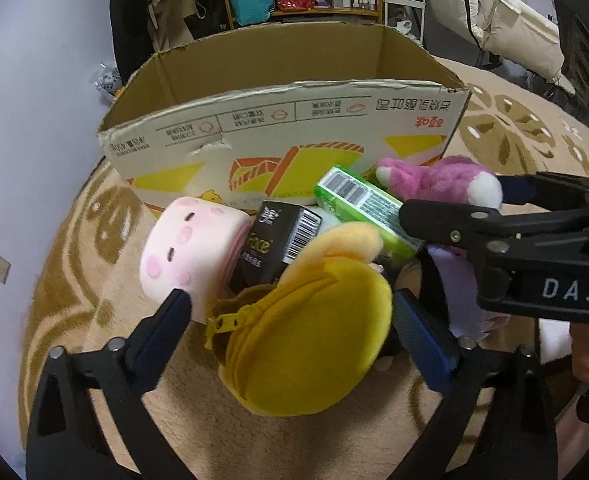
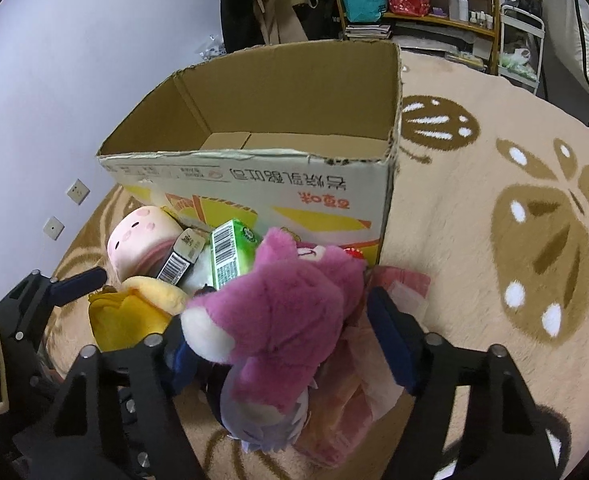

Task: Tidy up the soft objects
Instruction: 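Grasp the yellow round plush with the left tool while the right tool grasps the pink bear plush, then lift the yellow plush with the left tool while the right tool carries the pink bear over the box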

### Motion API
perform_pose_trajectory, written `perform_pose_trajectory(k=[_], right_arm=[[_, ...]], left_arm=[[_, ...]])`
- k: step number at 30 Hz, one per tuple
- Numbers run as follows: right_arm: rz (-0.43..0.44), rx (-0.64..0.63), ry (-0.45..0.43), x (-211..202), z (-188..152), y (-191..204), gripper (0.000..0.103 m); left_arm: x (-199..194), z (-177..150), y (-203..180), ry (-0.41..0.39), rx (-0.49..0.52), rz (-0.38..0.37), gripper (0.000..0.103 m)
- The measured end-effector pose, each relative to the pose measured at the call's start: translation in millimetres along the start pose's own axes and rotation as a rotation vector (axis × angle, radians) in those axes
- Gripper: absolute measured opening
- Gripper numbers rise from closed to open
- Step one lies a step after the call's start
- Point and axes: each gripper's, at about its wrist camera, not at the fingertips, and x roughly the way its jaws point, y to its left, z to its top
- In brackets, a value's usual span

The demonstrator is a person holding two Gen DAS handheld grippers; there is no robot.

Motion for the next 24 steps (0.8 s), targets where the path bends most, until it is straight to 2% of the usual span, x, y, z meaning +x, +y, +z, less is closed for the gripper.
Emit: perform_pose_trajectory(k=[6,10,16,24], right_arm=[[0.011,0.002,0.005,-1,-3,2,0.061],[0.005,-0.018,0.002,-3,-4,5,0.055],[-0.009,-0.014,-0.014,-9,-6,2,0.050],[-0.022,-0.039,-0.074,-30,-7,8,0.048]], left_arm=[[6,-6,-2,0.030,0.001,-0.013,0.081],[3,-9,-4,0.023,0.011,-0.016,0.075],[-4,-9,1,0.016,-0.013,-0.023,0.072],[-23,-4,17,-0.055,-0.072,0.006,0.072]])
